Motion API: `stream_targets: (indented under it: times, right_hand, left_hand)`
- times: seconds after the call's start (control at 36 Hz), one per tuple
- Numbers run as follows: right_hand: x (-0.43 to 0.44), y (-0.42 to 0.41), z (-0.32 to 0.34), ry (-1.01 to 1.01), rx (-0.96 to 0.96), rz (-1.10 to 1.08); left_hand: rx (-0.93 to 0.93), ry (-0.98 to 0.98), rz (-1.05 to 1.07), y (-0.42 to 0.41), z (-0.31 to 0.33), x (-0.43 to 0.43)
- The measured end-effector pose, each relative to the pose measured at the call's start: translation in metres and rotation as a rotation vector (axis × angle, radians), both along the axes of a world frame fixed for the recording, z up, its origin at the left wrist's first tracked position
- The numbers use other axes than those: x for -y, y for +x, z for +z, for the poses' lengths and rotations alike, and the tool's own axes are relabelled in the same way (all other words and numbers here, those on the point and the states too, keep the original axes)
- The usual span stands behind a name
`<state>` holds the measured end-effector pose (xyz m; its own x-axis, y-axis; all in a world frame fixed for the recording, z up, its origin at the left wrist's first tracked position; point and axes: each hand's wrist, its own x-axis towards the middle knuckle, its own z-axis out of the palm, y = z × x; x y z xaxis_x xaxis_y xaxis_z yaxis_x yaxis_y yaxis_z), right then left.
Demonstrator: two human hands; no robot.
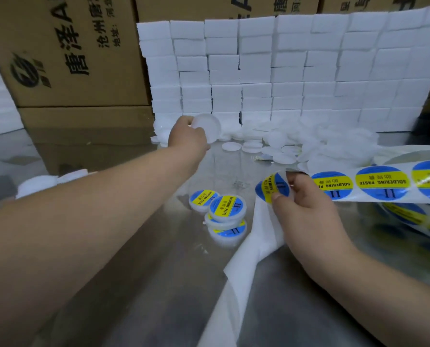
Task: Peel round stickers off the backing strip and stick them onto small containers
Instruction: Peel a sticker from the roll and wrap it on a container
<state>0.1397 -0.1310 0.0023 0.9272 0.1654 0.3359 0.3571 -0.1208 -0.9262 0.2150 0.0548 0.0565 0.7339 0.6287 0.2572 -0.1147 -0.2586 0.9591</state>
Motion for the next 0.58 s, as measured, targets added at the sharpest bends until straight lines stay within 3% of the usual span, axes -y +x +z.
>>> stream_targets:
  times: [0.19, 0.33, 0.5, 0.58]
  right_hand:
    - [0.001, -0.006, 0.003, 0.063, 0.101, 0.062]
    - [0.002, -0.008, 0.006, 0.161, 0.158, 0.118]
    - [0.002, -0.008, 0.005, 0.204, 0.165, 0.198]
    - [0.002, -0.009, 0.004, 0.217, 0.163, 0.235]
  left_hand:
    - [0.068, -0.252, -0.192, -0.084, 0.006, 0.056]
    - [0.096, -0.24, -0.203, -0.118, -0.008, 0.078]
    - [0.099, 0.442, -0.104, -0.116, -0.022, 0.075]
    - [0.117, 0.592, -0.115, -0.118, -0.026, 0.075]
